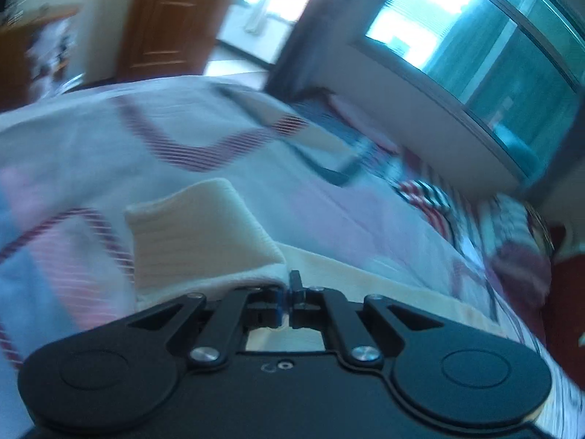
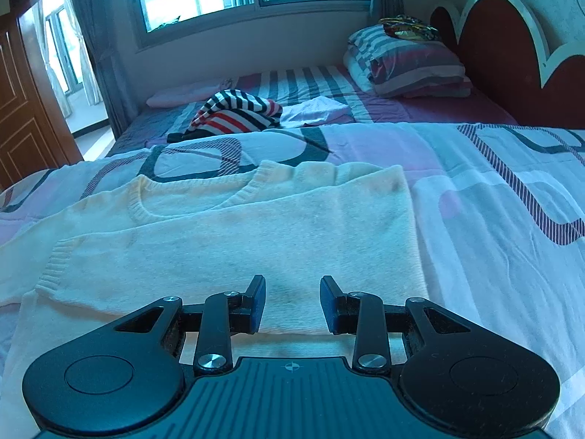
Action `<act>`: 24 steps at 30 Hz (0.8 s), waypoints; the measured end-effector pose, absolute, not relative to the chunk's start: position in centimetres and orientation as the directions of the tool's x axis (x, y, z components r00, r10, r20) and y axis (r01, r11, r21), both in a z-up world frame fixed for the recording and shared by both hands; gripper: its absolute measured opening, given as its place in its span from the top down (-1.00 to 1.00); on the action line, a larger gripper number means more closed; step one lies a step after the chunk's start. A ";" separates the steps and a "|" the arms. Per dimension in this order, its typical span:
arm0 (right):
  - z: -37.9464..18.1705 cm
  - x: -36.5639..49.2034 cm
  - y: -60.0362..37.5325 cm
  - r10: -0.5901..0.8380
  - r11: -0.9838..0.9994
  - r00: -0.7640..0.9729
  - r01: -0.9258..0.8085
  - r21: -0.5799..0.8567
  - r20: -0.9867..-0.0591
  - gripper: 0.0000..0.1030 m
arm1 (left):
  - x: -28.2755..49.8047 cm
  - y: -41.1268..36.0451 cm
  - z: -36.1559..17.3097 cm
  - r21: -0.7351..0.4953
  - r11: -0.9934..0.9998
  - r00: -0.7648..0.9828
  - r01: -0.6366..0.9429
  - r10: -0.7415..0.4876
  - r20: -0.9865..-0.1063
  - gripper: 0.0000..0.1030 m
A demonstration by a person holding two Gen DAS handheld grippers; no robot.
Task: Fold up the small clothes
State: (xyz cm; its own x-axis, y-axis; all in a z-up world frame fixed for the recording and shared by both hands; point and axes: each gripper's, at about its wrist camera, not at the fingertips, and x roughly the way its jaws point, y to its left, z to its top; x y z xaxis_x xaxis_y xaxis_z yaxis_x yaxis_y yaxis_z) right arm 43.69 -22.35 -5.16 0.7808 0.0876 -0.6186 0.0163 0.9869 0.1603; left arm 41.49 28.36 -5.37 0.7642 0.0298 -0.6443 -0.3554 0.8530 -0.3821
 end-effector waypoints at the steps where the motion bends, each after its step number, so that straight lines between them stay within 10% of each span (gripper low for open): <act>1: -5.2 43.6 -22.8 0.090 0.985 0.781 0.020 0.169 -0.618 0.35 | 42.0 26.5 -5.1 -0.370 0.872 0.766 -0.322 0.011 -0.643 0.97; 24: -4.2 39.2 -35.6 0.094 0.943 0.823 0.106 0.314 -0.560 0.34 | 45.9 -14.1 -8.7 0.047 0.933 0.618 0.356 -0.198 -0.761 0.81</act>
State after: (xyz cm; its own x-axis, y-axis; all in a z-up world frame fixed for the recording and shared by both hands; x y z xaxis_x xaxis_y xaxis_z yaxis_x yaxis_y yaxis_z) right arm 39.19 -35.55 -4.21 0.8229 0.0938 -0.5604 0.1065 0.9433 0.3143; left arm 45.90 -14.08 -8.74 0.6181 -0.1979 -0.7608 0.3561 0.9333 0.0466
